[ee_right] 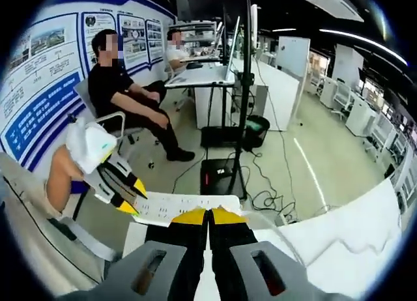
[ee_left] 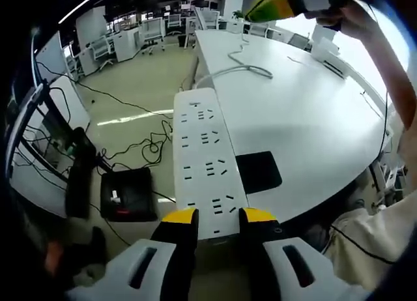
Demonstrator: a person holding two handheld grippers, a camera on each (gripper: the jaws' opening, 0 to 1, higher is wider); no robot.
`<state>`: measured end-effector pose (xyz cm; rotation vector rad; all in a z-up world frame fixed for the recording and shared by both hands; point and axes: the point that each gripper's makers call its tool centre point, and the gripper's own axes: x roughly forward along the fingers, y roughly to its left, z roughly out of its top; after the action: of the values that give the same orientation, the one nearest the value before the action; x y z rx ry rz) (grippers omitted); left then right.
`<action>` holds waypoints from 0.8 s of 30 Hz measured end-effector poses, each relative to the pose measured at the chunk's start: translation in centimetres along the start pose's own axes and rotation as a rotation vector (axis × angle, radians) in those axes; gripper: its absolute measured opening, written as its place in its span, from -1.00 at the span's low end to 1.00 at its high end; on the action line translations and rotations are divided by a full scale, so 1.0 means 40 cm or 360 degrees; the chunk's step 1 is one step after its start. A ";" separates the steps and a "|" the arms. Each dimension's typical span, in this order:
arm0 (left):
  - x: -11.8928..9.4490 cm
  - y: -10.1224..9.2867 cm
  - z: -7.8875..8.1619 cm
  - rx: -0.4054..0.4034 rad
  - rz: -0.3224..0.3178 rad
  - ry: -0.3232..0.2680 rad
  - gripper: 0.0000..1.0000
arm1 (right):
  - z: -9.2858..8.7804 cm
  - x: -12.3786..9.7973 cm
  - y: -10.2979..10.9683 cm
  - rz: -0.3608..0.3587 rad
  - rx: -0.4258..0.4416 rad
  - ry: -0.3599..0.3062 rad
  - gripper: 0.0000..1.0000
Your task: Pick up the power strip scattered on the table, fix it on the side mounting bracket of the table, and press the switch
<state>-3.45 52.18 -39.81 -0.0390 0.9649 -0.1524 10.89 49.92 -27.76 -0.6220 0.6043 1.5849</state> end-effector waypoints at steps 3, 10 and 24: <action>-0.001 -0.003 -0.001 -0.0007 0.0000 -0.0006 -0.39 | 0.001 0.020 -0.004 0.0006 -0.0009 0.0024 -1.00; -0.002 -0.010 -0.006 -0.0011 0.0001 0.0027 -0.39 | -0.014 0.079 -0.019 0.0019 -0.0010 0.0121 -1.00; 0.004 0.001 0.001 0.0010 -0.0008 0.0040 -0.39 | -0.026 0.163 -0.019 0.0064 -0.0166 0.0259 -1.00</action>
<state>-3.34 52.21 -39.91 -0.0340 0.9894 -0.1608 11.11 53.88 -33.07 -0.8276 0.6609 1.6215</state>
